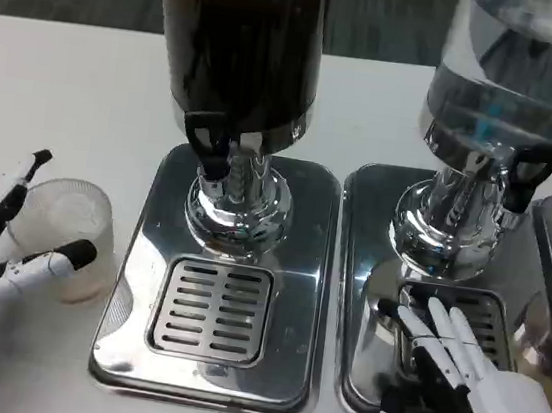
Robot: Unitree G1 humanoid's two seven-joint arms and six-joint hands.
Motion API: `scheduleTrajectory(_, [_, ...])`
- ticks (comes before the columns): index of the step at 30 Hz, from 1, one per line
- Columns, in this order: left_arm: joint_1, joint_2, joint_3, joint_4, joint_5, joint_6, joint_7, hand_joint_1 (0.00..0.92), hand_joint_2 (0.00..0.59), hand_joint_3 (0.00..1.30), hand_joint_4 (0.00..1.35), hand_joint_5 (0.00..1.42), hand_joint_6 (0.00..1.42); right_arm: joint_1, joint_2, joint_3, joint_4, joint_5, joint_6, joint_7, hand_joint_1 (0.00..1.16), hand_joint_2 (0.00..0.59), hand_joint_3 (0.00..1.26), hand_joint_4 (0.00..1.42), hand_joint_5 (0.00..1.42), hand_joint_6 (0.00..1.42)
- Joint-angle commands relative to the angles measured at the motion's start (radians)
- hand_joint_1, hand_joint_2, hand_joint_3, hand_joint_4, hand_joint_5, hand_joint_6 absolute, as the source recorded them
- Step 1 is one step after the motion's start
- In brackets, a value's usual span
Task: Grasp the cup under the faucet to collect the drink, then remove the cup.
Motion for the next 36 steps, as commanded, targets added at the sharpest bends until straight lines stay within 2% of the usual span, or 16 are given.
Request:
scheduleTrajectory(1, [-0.016,-0.002,0.007,0.028,-0.032,-0.031,0.0,0.0,0.0,0.0,0.0,0.01,0.12,0.01,-0.003,-0.003,-0.018,0.007,0.003,0.007,0.44,0.586,0.13,0.0,0.0,0.18])
scheduleTrajectory(17, [-0.05,0.02,0.001,0.106,-0.078,-0.071,-0.041,0.0,0.0,0.0,0.0,0.0,0.11,0.025,0.001,0.0,-0.031,0.005,0.006,0.013,0.44,0.586,0.13,0.0,0.0,0.18])
scheduleTrajectory(32, [-0.107,0.024,-0.002,0.212,-0.089,-0.115,-0.067,0.0,0.0,0.0,0.0,0.0,0.1,0.029,0.007,0.008,-0.055,0.003,0.018,0.033,0.44,0.586,0.13,0.0,0.0,0.18])
scheduleTrajectory(36, [-0.118,0.035,0.0,0.265,-0.089,-0.14,-0.067,0.0,0.0,0.0,0.0,0.0,0.1,0.032,0.031,0.023,-0.071,-0.018,0.04,0.029,0.45,0.586,0.13,0.0,0.0,0.18])
